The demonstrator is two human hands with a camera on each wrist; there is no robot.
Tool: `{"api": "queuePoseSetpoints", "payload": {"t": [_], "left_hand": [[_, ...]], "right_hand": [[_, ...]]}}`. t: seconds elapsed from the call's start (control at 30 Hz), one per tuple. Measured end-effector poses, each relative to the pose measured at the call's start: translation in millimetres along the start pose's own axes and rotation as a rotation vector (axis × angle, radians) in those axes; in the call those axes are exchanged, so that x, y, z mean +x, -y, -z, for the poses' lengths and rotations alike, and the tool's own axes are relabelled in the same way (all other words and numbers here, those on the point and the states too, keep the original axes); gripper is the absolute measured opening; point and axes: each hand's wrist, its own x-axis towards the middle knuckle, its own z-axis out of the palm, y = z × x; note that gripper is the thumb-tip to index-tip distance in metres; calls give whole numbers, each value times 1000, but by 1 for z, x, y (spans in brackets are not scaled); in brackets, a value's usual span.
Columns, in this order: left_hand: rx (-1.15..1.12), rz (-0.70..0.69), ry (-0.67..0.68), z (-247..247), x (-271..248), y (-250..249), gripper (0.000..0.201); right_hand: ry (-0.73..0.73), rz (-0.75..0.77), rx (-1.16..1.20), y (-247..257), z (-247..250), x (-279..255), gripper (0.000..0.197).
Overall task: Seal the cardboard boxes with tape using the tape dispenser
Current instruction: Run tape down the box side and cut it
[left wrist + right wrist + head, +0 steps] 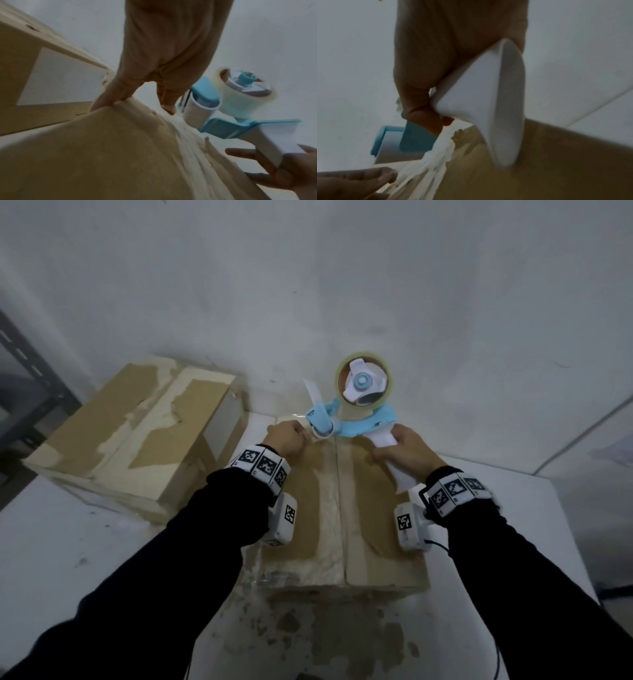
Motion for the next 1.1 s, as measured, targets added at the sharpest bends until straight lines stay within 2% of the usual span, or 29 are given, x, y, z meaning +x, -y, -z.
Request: {"api": "queuePoseSetpoints", "payload": {"t": [0.07, 0.13, 0.23, 0.33, 0.4, 0.5, 0.53, 0.63, 0.7, 0.77, 0.87, 0.97, 1.03, 1.1], "left_hand": [[-147, -25, -2, -1, 1, 5, 17], [-279, -38, 12, 0, -1, 7, 16], [-278, -56, -5, -3, -2, 4, 15], [-215, -110, -140, -2, -2, -4, 11], [-302, -158, -161, 8, -3, -11, 14], [-623, -8, -48, 26, 1, -20, 12], [-664, 46, -46, 31, 4, -21, 10], [-588, 110, -86, 39, 14, -17, 5], [-560, 128, -95, 43, 20, -11, 14], [-558, 155, -112, 46, 28, 0, 6], [-529, 152, -140, 50, 43, 17, 26], [-513, 141, -149, 55, 52, 23, 26], [-537, 154, -143, 58, 54, 25, 21], [-608, 187, -75, 56, 57, 26, 23]], "right_hand": [[-4, -20, 36, -7, 0, -7, 44], [-2, -30, 42, -14, 0, -14, 44], [-47, -18, 32, -19, -2, -24, 41], [-159, 31, 69, -12, 2, -27, 45], [-186, 64, 39, -3, 9, -26, 34], [-93, 98, 48, 18, 18, -26, 9], [-80, 115, 35, 25, 19, -24, 7], [-50, 178, -62, 45, 12, -15, 15], [-37, 202, -127, 56, 4, -6, 18], [-26, 212, -168, 64, -4, 5, 17], [7, 212, -182, 76, -15, 20, 11], [34, 233, -246, 85, -20, 29, 12], [45, 243, -289, 87, -15, 33, 13], [55, 231, -295, 83, -4, 37, 13]]}}
